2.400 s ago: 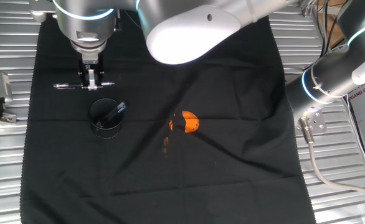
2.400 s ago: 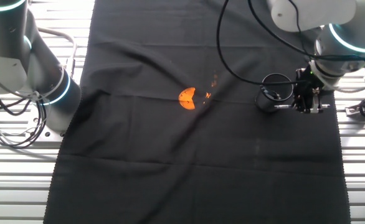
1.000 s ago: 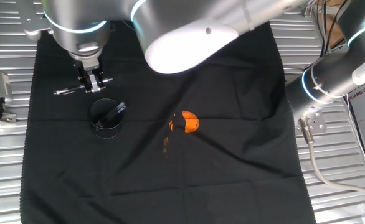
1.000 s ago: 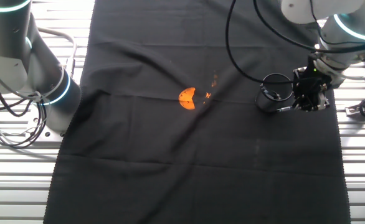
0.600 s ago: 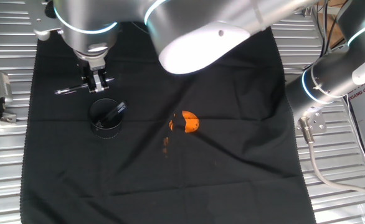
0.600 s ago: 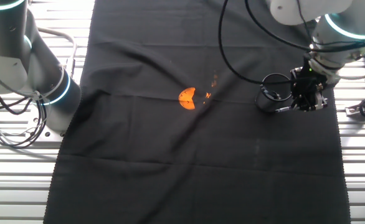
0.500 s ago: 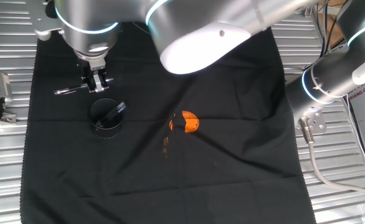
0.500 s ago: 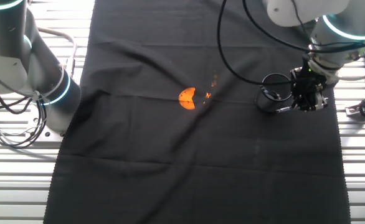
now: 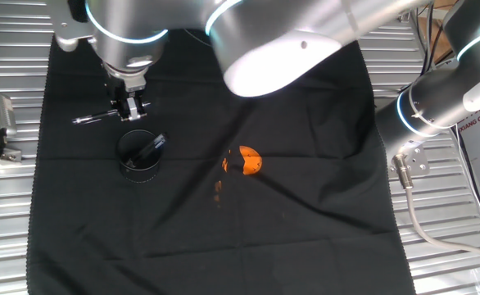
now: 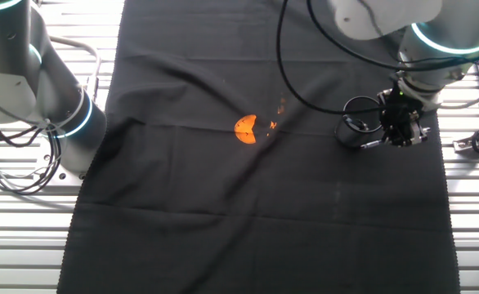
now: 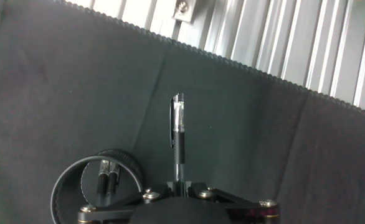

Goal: Put the pen into the pen holder

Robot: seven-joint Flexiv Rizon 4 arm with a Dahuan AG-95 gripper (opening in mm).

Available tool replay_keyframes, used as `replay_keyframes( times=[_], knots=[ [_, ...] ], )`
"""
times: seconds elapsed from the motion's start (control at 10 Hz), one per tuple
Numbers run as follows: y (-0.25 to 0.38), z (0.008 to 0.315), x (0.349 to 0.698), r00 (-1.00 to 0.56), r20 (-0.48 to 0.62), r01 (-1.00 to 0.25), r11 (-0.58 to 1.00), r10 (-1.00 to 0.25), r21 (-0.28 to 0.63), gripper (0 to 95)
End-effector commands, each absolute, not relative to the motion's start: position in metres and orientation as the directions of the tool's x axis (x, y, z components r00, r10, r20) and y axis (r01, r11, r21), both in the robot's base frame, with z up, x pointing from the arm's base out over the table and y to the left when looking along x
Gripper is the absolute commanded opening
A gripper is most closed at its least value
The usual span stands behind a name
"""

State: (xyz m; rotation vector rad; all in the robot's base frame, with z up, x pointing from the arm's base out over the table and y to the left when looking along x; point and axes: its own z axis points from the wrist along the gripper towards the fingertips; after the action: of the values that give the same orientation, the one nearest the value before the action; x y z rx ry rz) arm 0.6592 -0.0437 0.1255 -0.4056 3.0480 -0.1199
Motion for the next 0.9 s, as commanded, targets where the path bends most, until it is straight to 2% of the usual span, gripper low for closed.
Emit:
replay_keyframes(
  times=[0.1, 0.6, 0.9],
  knots=[
    [-0.0442, 0.1257, 0.6573, -0.964, -0.062, -0.253, 0.964, -0.258, -0.076, 0.0],
    [-0.0442, 0.1259, 0.6574, -0.966, -0.06, -0.246, 0.966, -0.251, -0.074, 0.0],
    [-0.0443, 0.1265, 0.6572, -0.971, -0.06, -0.232, 0.972, -0.233, -0.027, 0.0]
  ],
)
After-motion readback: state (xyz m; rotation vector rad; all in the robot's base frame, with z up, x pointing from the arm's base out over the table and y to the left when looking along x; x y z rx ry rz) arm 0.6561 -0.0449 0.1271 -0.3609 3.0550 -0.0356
